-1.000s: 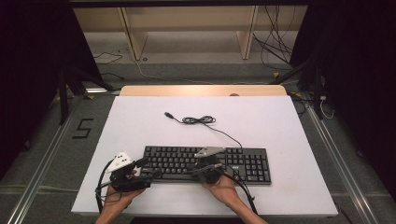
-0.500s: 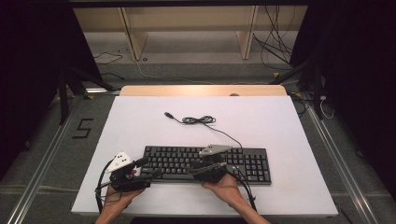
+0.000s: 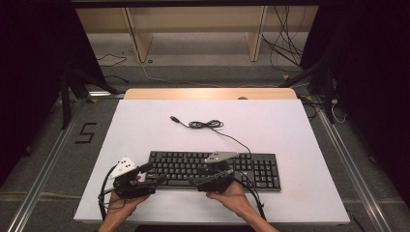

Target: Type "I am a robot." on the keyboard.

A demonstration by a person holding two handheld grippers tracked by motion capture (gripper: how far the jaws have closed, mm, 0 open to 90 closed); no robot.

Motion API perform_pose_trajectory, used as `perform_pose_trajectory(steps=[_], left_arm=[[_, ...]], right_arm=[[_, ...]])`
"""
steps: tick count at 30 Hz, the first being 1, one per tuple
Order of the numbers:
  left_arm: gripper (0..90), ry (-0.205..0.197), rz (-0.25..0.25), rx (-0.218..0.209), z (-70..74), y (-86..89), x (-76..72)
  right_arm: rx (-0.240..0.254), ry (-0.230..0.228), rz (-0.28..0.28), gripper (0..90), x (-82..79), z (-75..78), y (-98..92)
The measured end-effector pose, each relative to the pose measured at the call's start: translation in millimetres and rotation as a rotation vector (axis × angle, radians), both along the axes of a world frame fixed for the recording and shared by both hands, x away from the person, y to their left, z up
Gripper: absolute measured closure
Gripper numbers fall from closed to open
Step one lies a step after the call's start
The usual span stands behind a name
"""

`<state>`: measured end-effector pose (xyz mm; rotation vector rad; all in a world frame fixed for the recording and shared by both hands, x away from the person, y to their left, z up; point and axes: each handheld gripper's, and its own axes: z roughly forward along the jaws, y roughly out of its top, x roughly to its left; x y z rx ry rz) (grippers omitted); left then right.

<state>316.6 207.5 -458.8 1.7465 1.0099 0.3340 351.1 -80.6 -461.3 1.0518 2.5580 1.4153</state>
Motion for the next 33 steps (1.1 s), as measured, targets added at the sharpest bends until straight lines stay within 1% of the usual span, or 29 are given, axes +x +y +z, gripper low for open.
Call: perform_pose_trajectory(steps=[5,8,10,15,17,20,23,27,33], left_arm=[[26.2,-0.002,-0.004,0.006,-0.1,-0.2,-0.1],[26.2,-0.003,-0.003,0.007,-0.1,-0.3,-0.2],[26.2,-0.004,-0.002,0.006,-0.1,0.1,-0.1],[26.2,-0.004,0.005,-0.001,-0.3,0.3,0.1],[26.2,-0.005,0.005,-0.001,-0.3,0.2,0.0],[26.2,-0.005,0.004,0.000,-0.3,0.2,0.0],[26.2,-0.005,0.005,0.000,-0.4,0.2,0.1],[26.2,-0.005,0.005,0.000,-0.5,0.2,0.1],[26.2,-0.006,0.001,0.005,-0.4,0.4,0.0]], right_arm=[[0.003,-0.005,0.013,42.4,-3.3,0.7,0.8],[0.004,-0.006,0.021,43.8,-5.5,0.9,1.5],[0.001,-0.006,0.025,48.0,-7.2,0.7,2.0],[-0.013,-0.016,0.040,64.2,-10.2,-0.6,3.7],[-0.018,-0.010,0.037,70.9,-10.9,-1.4,4.3],[-0.027,-0.009,0.037,78.7,-11.2,-3.0,4.7],[-0.035,-0.013,0.038,84.5,-10.9,-4.5,4.8],[-0.052,-0.014,0.032,89.9,-10.1,-6.7,5.8],[-0.086,-0.011,0.032,90.0,-9.3,-11.3,8.9]])
